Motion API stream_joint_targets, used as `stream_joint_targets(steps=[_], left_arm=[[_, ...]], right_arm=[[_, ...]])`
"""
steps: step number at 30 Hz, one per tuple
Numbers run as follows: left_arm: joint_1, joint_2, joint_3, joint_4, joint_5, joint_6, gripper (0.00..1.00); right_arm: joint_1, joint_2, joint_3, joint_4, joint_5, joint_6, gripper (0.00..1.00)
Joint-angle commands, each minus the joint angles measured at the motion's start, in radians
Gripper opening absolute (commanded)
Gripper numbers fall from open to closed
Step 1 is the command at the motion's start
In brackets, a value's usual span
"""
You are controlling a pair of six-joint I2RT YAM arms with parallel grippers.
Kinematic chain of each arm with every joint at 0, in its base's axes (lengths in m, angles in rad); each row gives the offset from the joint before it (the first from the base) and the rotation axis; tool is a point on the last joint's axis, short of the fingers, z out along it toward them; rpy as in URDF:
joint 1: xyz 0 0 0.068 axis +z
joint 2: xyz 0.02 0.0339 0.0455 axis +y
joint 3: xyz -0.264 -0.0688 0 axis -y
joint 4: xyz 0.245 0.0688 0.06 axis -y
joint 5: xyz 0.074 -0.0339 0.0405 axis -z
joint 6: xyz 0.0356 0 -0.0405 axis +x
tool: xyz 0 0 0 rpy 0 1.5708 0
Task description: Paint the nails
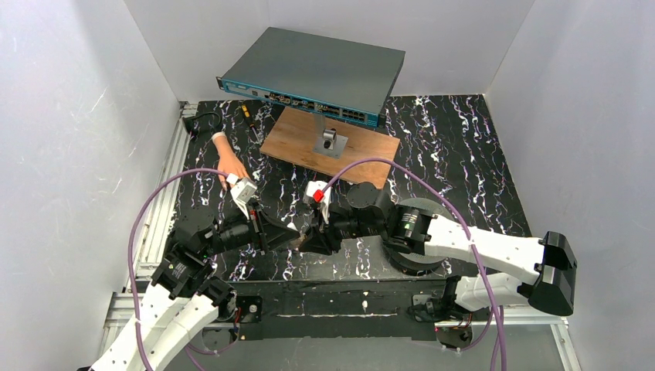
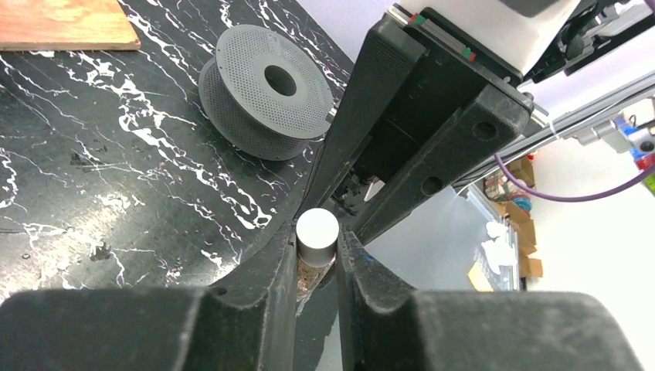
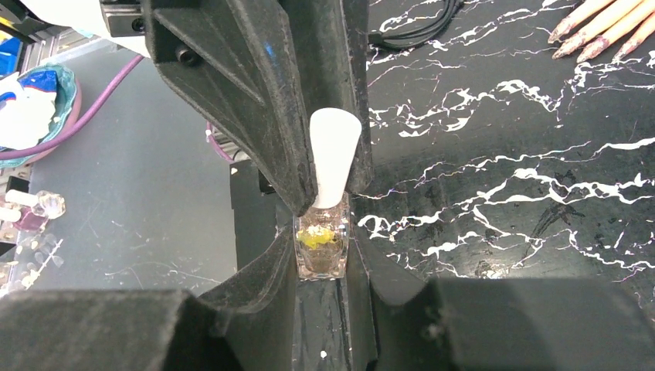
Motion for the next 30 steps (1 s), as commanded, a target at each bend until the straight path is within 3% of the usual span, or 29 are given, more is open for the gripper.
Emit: stream_joint_targets(steps=[1, 3, 14, 30], left_arm=[[-0.004, -0.008, -0.016, 0.044, 0.030, -0.013, 0.08], [-0.003, -0.006, -0.017, 0.052, 0.043, -0.013, 0.00], [-0.004, -0.028, -0.022, 0.119, 0.209, 0.001, 0.00], [-0.004, -0.006, -0.004, 0.255, 0.434, -0.022, 0.00]], right_arm=[[0.004, -0.015, 0.060, 0.043, 0.003, -0.004, 0.01], [0.004, -0.017, 0.058, 0.051, 0.002, 0.001, 0.01], [0.002, -0.053, 0.033, 0.223, -0.099, 0.099, 0.01], [-0.007, -0.057, 0.108, 0.298, -0.489, 0.072, 0.01]])
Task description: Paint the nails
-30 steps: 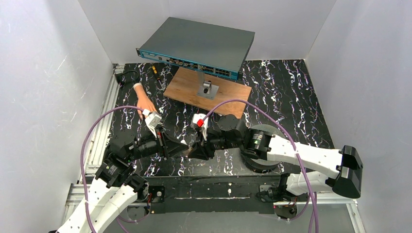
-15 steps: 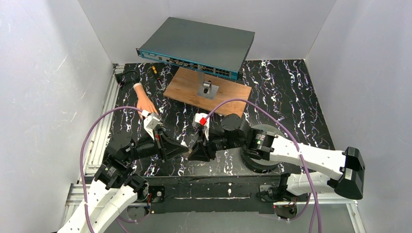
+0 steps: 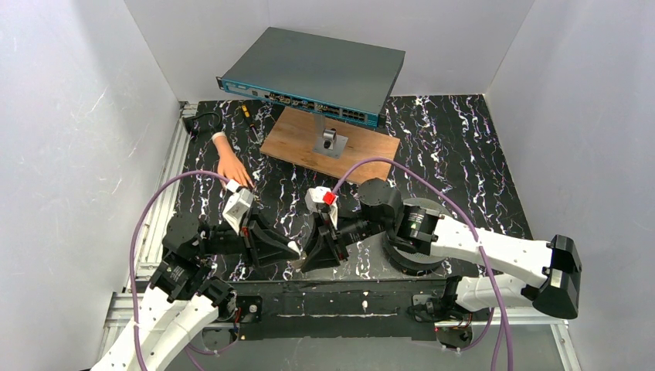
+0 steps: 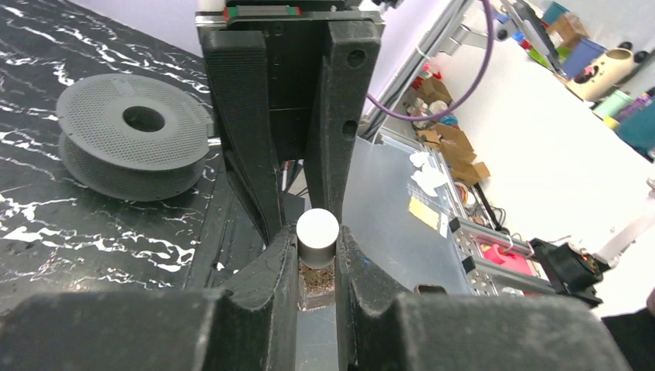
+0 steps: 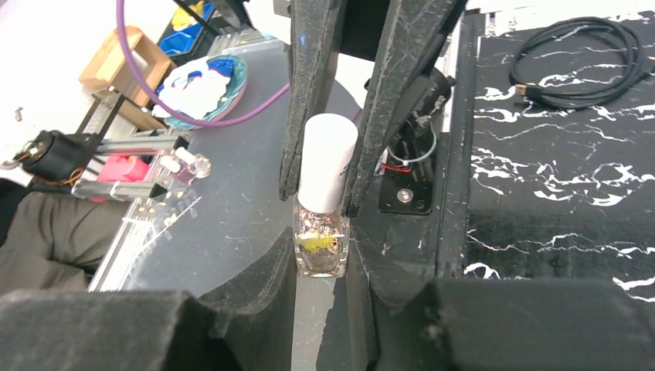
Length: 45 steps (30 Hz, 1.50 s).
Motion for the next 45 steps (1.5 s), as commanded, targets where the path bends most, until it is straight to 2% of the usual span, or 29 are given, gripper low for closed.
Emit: stream_joint_targets(steps=[1, 5, 7, 10, 12, 13, 16, 17, 20, 23, 25, 28, 31, 34, 43, 45], left_arm=[[-0.005, 0.023, 0.007, 0.003, 0.089, -0.004, 0.00], [-0.005, 0.024, 0.010, 0.003, 0.109, -0.011, 0.00], [-0.005, 0.024, 0.012, 0.002, 0.113, -0.015, 0.06], [-0.005, 0.025, 0.064, -0.098, 0.069, 0.035, 0.31], [-0.005, 0.034, 0.125, -0.184, 0.021, 0.084, 0.64], [-0.005, 0.042, 0.166, -0.243, -0.003, 0.124, 0.75], [-0.005, 0.066, 0.259, -0.371, -0.073, 0.204, 0.95], [-0.005, 0.071, 0.284, -0.393, -0.094, 0.217, 0.98], [-0.005, 0.065, 0.333, -0.431, -0.156, 0.217, 0.98], [-0.005, 0.053, 0.371, -0.475, -0.237, 0.209, 0.98], [-0.005, 0.048, 0.388, -0.507, -0.300, 0.202, 0.94], [-0.005, 0.050, 0.386, -0.530, -0.383, 0.188, 0.83], [-0.005, 0.061, 0.358, -0.527, -0.450, 0.174, 0.72], [-0.005, 0.082, 0.325, -0.481, -0.452, 0.145, 0.64], [-0.005, 0.131, 0.280, -0.413, -0.434, 0.116, 0.51], [-0.004, 0.133, 0.273, -0.406, -0.429, 0.113, 0.45]], right_arm=[[0.001, -0.019, 0.108, 0.193, -0.147, -0.026, 0.01], [0.000, -0.017, 0.130, 0.160, -0.186, -0.045, 0.01], [-0.001, -0.014, 0.144, 0.124, -0.193, -0.057, 0.01], [-0.001, -0.010, 0.160, 0.056, -0.196, -0.086, 0.01], [0.000, -0.015, 0.161, 0.013, -0.183, -0.105, 0.01], [-0.001, -0.017, 0.165, -0.012, -0.175, -0.119, 0.01], [0.000, -0.023, 0.173, -0.071, -0.149, -0.148, 0.01], [-0.001, -0.026, 0.172, -0.107, -0.137, -0.155, 0.01], [0.000, -0.041, 0.157, -0.144, -0.049, -0.163, 0.01], [0.001, -0.057, 0.135, -0.147, 0.119, -0.140, 0.01], [0.000, -0.054, 0.138, -0.174, 0.208, -0.127, 0.01], [0.002, -0.033, 0.163, -0.220, 0.279, -0.118, 0.01], [0.009, -0.016, 0.178, -0.227, 0.329, -0.108, 0.01], [0.013, 0.009, 0.196, -0.236, 0.363, -0.104, 0.01], [0.023, 0.041, 0.225, -0.251, 0.387, -0.104, 0.01], [0.023, 0.045, 0.229, -0.251, 0.380, -0.104, 0.01]])
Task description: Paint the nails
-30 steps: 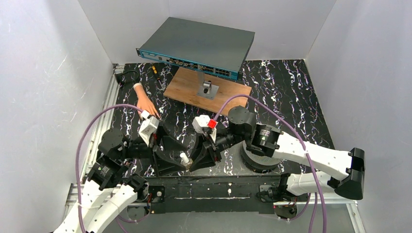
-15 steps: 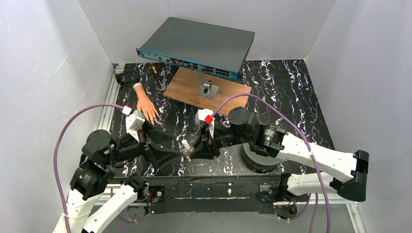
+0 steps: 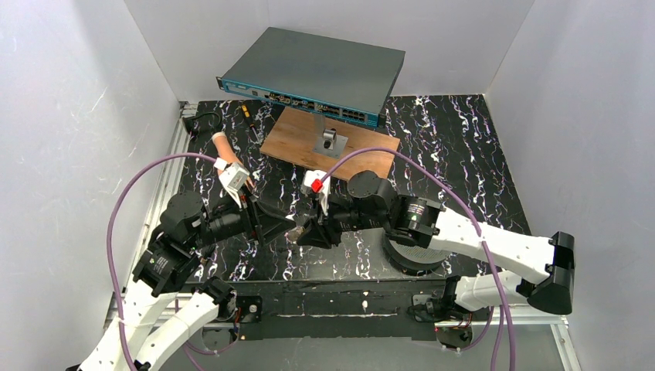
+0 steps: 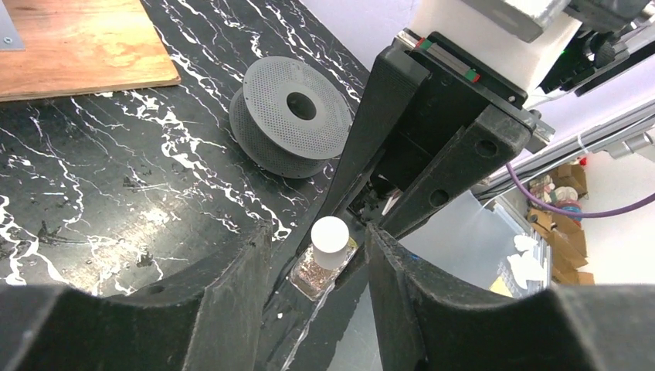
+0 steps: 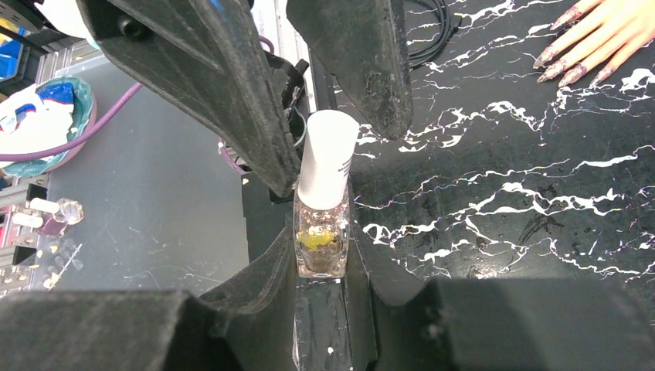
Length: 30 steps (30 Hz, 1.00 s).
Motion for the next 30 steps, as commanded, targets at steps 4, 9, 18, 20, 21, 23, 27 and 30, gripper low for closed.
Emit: stream_joint_targets(steps=[4, 9, 18, 20, 21, 23, 27, 30], left_arm=[[0.001, 0.000, -0.023, 0.052, 0.016, -0.012, 0.34], [0.001, -0.006, -0.043, 0.053, 0.030, -0.014, 0.30], [0.001, -0.033, -0.068, 0.068, 0.078, -0.011, 0.00], [0.002, -0.043, -0.071, 0.074, 0.116, 0.005, 0.00], [0.001, -0.049, -0.072, 0.074, 0.133, 0.012, 0.00], [0.001, -0.062, -0.077, 0.087, 0.176, 0.022, 0.00], [0.001, -0.072, -0.089, 0.138, 0.280, 0.022, 0.00], [0.001, -0.075, -0.087, 0.157, 0.354, 0.026, 0.00]], right_arm=[[0.008, 0.009, 0.070, 0.021, 0.005, -0.001, 0.01], [0.009, 0.017, 0.080, 0.021, 0.005, -0.002, 0.01], [0.009, 0.023, 0.092, 0.044, -0.017, 0.018, 0.01], [0.009, 0.021, 0.097, 0.063, -0.055, 0.049, 0.01], [0.009, 0.022, 0.104, 0.066, -0.070, 0.064, 0.01], [0.009, 0.025, 0.115, 0.077, -0.106, 0.093, 0.01], [0.009, 0.019, 0.110, 0.135, -0.201, 0.122, 0.01], [0.009, -0.001, 0.090, 0.184, -0.271, 0.122, 0.01]])
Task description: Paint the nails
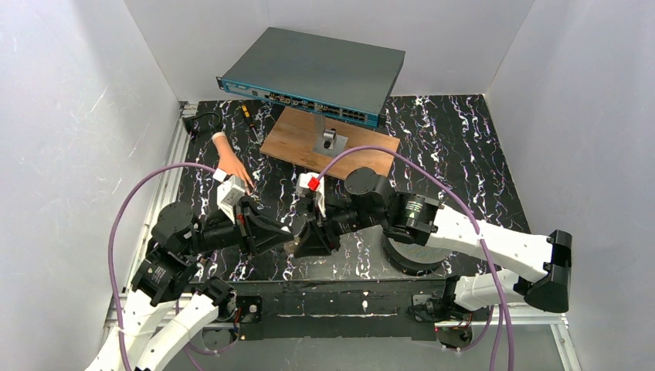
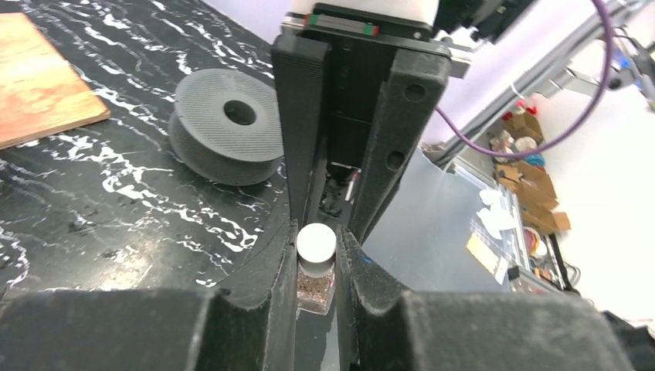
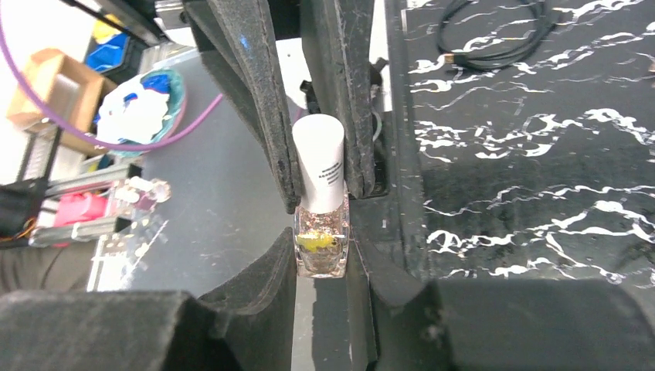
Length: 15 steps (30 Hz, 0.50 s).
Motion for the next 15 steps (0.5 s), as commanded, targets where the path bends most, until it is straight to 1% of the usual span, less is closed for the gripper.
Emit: stream_joint_targets(steps=[1, 8, 15], left_arm=[[-0.004, 0.001, -0.015, 0.048, 0.195, 0.017, 0.00], [-0.003, 0.017, -0.010, 0.070, 0.327, 0.026, 0.00], [-0.004, -0.013, -0.047, 0.118, 0.335, 0.018, 0.00]], right_arm=[[0.005, -0.038, 0.033, 0.213, -0.140, 0.031, 0.01], [0.005, -0.050, 0.019, 0.275, -0.270, 0.024, 0.01], [0.005, -0.045, 0.021, 0.298, -0.327, 0.024, 0.01]])
